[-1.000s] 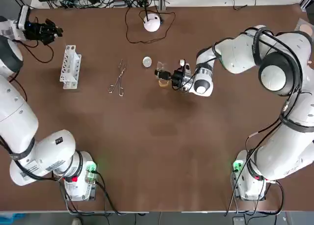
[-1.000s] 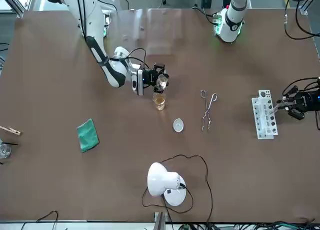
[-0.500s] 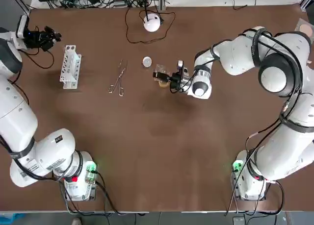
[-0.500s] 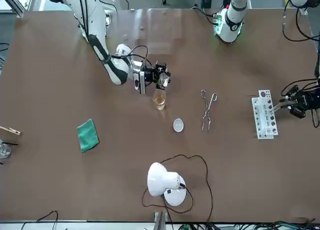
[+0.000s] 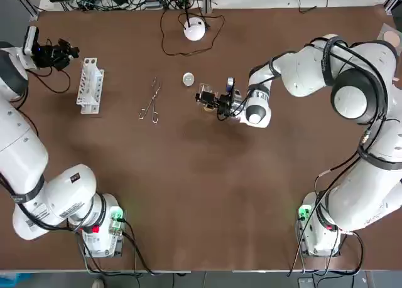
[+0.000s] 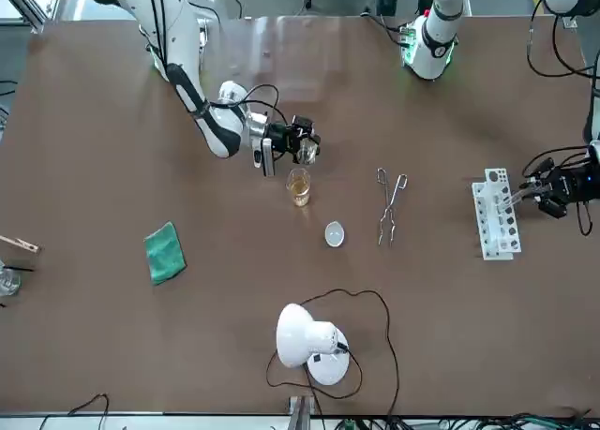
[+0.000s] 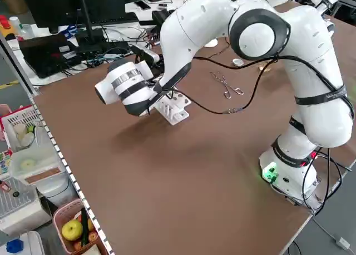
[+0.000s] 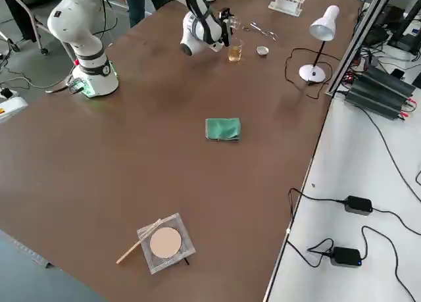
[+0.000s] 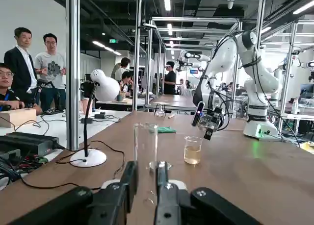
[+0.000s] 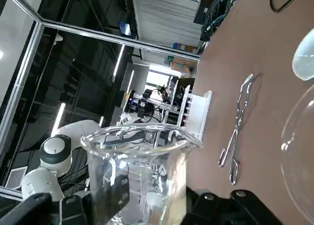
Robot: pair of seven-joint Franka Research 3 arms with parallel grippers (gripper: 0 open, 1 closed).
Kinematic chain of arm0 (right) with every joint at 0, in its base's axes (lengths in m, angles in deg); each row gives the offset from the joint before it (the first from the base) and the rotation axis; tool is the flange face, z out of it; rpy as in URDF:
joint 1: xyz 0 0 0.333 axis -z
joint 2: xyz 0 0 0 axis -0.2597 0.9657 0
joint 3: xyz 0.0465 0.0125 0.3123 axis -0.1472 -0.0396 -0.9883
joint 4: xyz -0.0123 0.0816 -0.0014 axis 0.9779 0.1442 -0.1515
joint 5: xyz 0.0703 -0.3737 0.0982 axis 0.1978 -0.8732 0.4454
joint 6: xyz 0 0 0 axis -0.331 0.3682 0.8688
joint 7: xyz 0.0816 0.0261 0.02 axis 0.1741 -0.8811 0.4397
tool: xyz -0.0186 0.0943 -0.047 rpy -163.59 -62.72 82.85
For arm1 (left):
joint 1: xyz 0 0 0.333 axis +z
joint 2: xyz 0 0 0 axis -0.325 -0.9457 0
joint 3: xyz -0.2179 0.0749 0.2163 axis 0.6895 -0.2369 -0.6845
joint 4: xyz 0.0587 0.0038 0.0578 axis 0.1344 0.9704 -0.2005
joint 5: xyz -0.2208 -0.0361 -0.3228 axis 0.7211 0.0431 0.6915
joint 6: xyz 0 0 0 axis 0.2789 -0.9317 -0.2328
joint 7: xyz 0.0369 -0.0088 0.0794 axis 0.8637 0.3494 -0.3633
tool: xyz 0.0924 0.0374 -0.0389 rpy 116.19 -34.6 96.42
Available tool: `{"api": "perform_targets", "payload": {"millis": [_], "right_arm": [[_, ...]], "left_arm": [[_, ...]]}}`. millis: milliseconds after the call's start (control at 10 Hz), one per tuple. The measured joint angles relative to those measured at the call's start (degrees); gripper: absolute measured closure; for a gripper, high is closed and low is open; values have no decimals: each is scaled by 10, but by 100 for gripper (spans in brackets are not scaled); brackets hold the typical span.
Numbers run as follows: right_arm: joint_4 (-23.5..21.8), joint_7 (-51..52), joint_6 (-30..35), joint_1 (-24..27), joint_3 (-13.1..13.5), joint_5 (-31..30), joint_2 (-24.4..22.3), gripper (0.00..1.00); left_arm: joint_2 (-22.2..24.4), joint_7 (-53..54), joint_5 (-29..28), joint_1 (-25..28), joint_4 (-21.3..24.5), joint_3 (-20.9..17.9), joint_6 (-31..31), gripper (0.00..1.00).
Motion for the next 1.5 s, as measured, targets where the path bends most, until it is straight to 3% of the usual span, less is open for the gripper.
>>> {"api": "perform_targets", "payload": {"millis": [800, 1500], "right_arm": [[-1, -50, -3, 4, 2, 6, 0, 62], [-1, -89, -8, 13, 3, 6, 0, 62]], "left_arm": [[-19, 11, -3, 8, 1, 3, 0, 79], [-51, 23, -3, 7, -28, 5, 3, 79]]}}
